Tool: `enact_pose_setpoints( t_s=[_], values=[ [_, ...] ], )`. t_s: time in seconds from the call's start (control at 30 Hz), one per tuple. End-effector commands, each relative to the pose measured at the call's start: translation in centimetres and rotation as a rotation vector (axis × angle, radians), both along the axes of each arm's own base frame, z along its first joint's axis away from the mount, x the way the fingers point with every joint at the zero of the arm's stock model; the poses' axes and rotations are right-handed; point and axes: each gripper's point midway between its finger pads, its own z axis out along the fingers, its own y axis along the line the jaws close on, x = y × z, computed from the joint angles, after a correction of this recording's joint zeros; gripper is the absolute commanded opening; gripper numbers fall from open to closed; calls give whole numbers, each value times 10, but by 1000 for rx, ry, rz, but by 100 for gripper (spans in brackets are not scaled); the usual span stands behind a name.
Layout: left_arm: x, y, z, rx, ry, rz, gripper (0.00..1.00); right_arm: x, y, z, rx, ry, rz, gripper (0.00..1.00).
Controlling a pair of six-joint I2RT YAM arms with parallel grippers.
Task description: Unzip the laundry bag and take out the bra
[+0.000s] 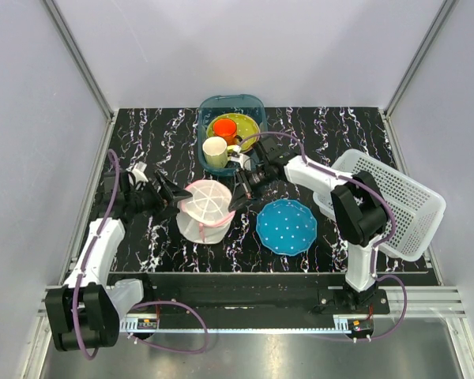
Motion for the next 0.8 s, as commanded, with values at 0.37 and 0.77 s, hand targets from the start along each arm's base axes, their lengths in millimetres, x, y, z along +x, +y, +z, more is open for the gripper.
enact_pose_setpoints(
  t_s=[0.37,0.77],
  values=[
    [13,-3,23,50,-78,77,0,43,-25,31,-249,-223,-223,66],
    [6,41,39,109,0,469,0,-12,29,81,-150,-433,-493,56]
  ],
)
